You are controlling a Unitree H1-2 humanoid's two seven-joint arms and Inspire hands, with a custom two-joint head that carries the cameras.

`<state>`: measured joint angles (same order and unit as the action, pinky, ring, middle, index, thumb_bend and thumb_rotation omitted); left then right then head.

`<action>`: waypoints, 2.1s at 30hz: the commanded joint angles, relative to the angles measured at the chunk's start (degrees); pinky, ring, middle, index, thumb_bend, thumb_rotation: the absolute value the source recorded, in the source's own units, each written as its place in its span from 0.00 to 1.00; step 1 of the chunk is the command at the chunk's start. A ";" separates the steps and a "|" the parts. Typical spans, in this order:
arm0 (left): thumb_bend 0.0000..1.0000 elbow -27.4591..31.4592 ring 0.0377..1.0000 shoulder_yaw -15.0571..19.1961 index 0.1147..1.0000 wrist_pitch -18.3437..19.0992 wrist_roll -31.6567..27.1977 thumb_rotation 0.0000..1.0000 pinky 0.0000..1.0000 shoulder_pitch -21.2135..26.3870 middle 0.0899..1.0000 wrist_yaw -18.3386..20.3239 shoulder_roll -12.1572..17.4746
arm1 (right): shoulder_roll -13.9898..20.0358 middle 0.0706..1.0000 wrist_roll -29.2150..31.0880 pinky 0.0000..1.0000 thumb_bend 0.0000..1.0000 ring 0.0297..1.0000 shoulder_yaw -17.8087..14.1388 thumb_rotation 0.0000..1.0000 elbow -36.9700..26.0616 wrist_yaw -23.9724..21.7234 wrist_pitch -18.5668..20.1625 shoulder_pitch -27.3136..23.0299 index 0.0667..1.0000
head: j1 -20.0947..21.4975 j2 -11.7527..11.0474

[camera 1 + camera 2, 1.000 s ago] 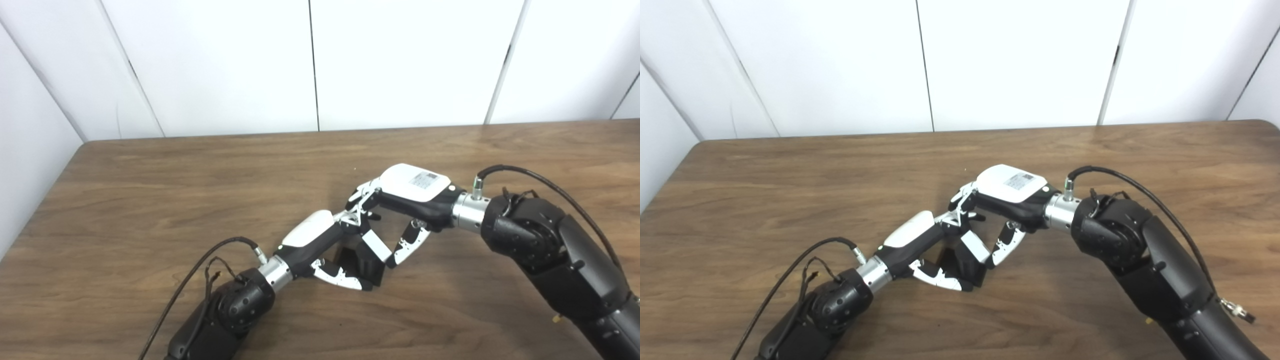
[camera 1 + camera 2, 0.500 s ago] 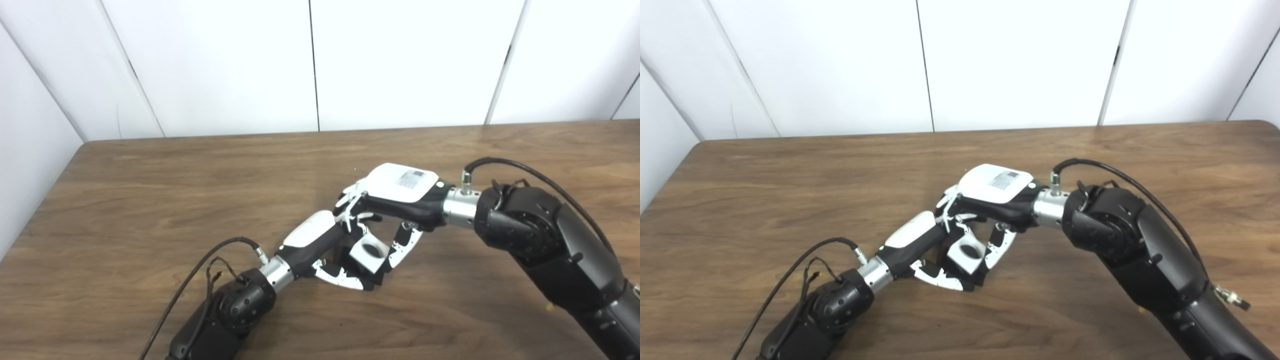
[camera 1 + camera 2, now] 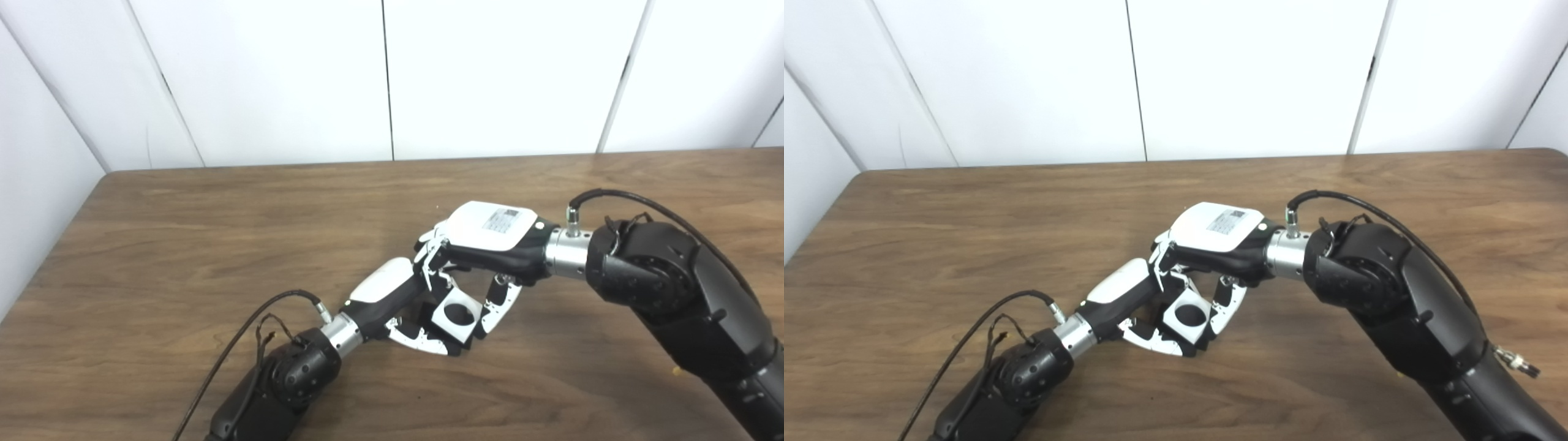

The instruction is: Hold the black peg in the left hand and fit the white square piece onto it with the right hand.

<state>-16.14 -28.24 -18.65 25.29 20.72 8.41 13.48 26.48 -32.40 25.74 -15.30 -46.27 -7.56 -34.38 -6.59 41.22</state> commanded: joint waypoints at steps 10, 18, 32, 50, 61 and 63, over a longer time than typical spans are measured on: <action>0.52 -2.84 0.98 -2.28 0.42 2.94 4.84 0.08 0.94 -0.95 0.89 2.19 0.13 | -0.24 0.79 1.66 0.88 0.52 0.87 -0.98 0.14 -0.70 0.30 -0.36 -2.26 0.44 | 0.15 -0.01; 0.52 -2.42 0.98 -2.23 0.42 3.41 4.52 0.08 0.94 -1.09 0.90 2.61 0.27 | -0.65 0.79 0.42 0.88 0.52 0.87 -1.28 0.14 2.15 2.57 -1.55 -1.79 0.44 | 0.26 0.03; 0.52 -1.77 0.97 -2.50 0.42 3.84 4.57 0.08 0.94 -1.24 0.90 2.93 0.07 | -2.28 0.79 -1.20 0.88 0.52 0.87 -1.46 0.14 7.62 6.70 -1.65 -1.11 0.45 | 0.01 0.41; 0.52 -1.34 0.97 -2.28 0.42 4.43 4.30 0.08 0.96 -1.22 0.90 3.19 0.40 | -1.48 0.89 -3.05 0.90 0.92 0.91 -0.49 0.36 6.77 2.50 2.54 -1.73 0.78 | 0.00 0.63; 0.52 -1.47 0.97 -2.16 0.42 4.21 3.86 0.08 0.95 -1.32 0.90 3.43 0.49 | -0.30 0.96 -3.67 0.89 1.00 0.94 -0.92 0.43 5.84 1.01 4.07 -1.60 0.98 | 0.10 0.75; 0.52 -1.45 0.97 -2.15 0.42 4.05 3.78 0.08 0.95 -1.34 0.90 3.44 0.51 | -0.11 0.96 -3.60 0.89 1.00 0.94 -1.01 0.42 5.76 1.03 4.02 -1.56 0.98 | 0.05 0.94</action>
<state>-15.69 -28.34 -17.13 25.24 20.72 8.63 13.33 25.30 -35.50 25.59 -8.19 -45.12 -4.37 -33.35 -6.50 42.01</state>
